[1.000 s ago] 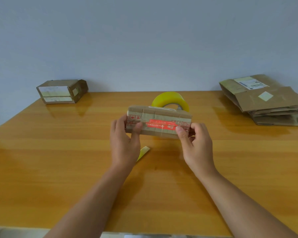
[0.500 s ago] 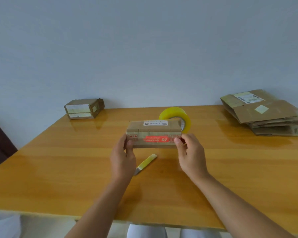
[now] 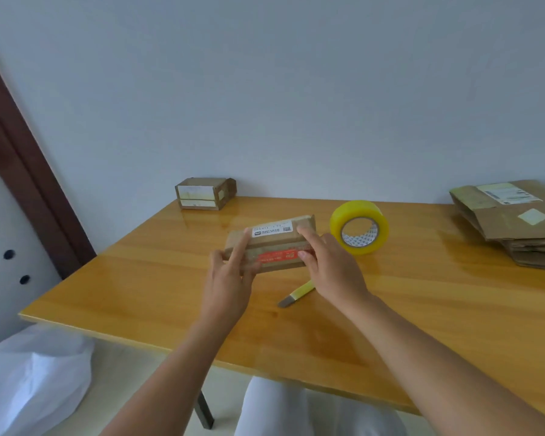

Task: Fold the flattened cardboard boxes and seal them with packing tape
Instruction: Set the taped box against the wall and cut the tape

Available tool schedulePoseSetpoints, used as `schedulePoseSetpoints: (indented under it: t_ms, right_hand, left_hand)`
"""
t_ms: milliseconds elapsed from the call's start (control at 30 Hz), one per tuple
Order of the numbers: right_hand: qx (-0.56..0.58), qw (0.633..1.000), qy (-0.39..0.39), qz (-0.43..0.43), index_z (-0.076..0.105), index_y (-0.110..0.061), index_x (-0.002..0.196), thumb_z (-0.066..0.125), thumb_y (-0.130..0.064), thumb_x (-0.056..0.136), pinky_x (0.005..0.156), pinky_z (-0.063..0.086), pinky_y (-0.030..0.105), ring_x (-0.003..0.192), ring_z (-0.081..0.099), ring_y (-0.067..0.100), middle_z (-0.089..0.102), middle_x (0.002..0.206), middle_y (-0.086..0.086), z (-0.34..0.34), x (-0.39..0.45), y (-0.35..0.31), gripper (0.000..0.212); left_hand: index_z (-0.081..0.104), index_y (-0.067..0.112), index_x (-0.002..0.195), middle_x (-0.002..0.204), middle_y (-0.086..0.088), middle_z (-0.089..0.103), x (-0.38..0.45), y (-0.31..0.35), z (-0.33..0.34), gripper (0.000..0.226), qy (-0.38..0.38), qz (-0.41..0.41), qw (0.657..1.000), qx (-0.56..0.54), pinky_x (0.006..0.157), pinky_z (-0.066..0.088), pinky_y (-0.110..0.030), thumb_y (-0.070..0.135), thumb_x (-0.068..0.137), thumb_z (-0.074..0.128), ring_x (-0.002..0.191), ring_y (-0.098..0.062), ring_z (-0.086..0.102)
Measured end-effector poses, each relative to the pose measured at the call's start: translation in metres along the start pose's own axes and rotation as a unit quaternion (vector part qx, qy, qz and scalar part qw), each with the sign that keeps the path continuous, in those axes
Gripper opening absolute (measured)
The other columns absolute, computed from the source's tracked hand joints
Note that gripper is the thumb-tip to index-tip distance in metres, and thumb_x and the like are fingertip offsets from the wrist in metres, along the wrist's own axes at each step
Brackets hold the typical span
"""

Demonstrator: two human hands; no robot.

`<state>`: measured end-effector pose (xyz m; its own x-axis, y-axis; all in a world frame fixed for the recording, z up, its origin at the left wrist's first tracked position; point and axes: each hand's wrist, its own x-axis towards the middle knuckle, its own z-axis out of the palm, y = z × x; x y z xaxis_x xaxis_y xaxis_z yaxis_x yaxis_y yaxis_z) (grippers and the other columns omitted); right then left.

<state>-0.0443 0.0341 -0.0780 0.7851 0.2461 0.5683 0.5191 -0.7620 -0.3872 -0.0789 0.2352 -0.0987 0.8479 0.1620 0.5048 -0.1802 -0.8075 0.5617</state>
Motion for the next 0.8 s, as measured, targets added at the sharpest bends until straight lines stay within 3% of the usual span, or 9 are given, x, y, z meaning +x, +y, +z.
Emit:
schedulePoseSetpoints:
  t_ms: [133,200,300,433,533,600,700,800]
  right_hand:
    - [-0.028,0.996,-0.085,-0.003,0.026,-0.038,0.152,0.045,-0.030,0.105,0.063,0.049,0.031,0.079,0.054,0.020,0.048,0.105,0.001,0.014,0.015,0.003,0.052]
    - [-0.025,0.993,-0.115,-0.005,0.026,-0.040,0.153,0.044,-0.028,0.105,0.067,0.051,0.032,0.085,0.057,0.022,0.051,0.112,0.003,0.024,0.022,0.007,0.053]
    - [-0.033,0.993,-0.113,-0.004,0.038,-0.032,0.149,0.045,-0.025,0.105,0.070,0.052,0.034,0.092,0.061,0.027,0.056,0.121,0.010,0.040,0.036,0.012,0.045]
    - [-0.043,0.995,-0.089,0.004,0.036,-0.030,0.151,0.044,-0.026,0.105,0.071,0.054,0.035,0.094,0.062,0.027,0.057,0.121,0.010,0.064,0.058,0.015,0.047]
    - [-0.060,0.995,-0.075,0.023,0.029,-0.033,0.154,0.044,-0.026,0.105,0.067,0.052,0.032,0.088,0.060,0.024,0.055,0.117,0.010,0.082,0.082,0.022,0.052]
    - [-0.066,0.995,-0.072,0.035,0.026,-0.033,0.155,0.045,-0.023,0.105,0.068,0.052,0.032,0.089,0.060,0.025,0.055,0.118,0.011,0.094,0.099,0.026,0.054]
    - [-0.071,0.993,-0.077,0.050,0.025,-0.033,0.155,0.047,-0.019,0.104,0.077,0.055,0.035,0.101,0.062,0.026,0.054,0.127,0.012,0.111,0.124,0.030,0.057]
    - [-0.068,0.993,-0.078,0.057,0.025,-0.032,0.155,0.046,-0.018,0.104,0.080,0.053,0.034,0.106,0.061,0.029,0.052,0.129,0.014,0.127,0.150,0.036,0.057]
  left_hand:
    - [0.029,0.048,0.150,0.112,0.000,0.035,0.015,-0.016,0.001,0.054,-0.032,-0.017,0.998,0.046,0.080,0.048,-0.034,0.036,0.102,0.050,0.095,-0.021,0.048]
    - [0.038,0.043,0.147,0.110,0.000,0.035,0.026,-0.024,0.002,0.048,-0.035,-0.002,0.997,0.066,0.074,0.048,-0.034,0.033,0.101,0.052,0.090,-0.021,0.049]
    - [0.049,0.034,0.140,0.107,0.000,0.033,0.047,-0.033,0.006,0.040,-0.035,0.015,0.995,0.095,0.065,0.042,-0.031,0.028,0.101,0.054,0.084,-0.021,0.047]
    - [0.042,0.040,0.141,0.112,-0.002,0.035,0.080,-0.045,0.017,0.042,-0.045,-0.003,0.994,0.101,0.064,0.044,-0.034,0.028,0.102,0.050,0.089,-0.024,0.051]
    - [0.026,0.045,0.148,0.138,-0.012,0.031,0.104,-0.050,0.028,0.053,-0.079,-0.024,0.990,0.111,0.083,0.050,-0.043,0.033,0.102,0.049,0.117,-0.034,0.049]
    - [0.013,0.042,0.154,0.158,-0.015,0.007,0.118,-0.052,0.038,0.064,-0.091,-0.019,0.981,0.169,0.107,0.039,-0.048,0.040,0.102,0.049,0.143,-0.038,0.023]
    - [0.002,0.037,0.156,0.163,-0.009,-0.011,0.134,-0.054,0.054,0.072,-0.080,0.039,0.967,0.240,0.122,0.010,-0.047,0.042,0.101,0.048,0.151,-0.033,-0.006]
    - [-0.002,0.032,0.157,0.164,-0.005,-0.010,0.154,-0.060,0.074,0.073,-0.096,0.072,0.955,0.270,0.122,-0.001,-0.045,0.039,0.101,0.045,0.151,-0.028,-0.012]
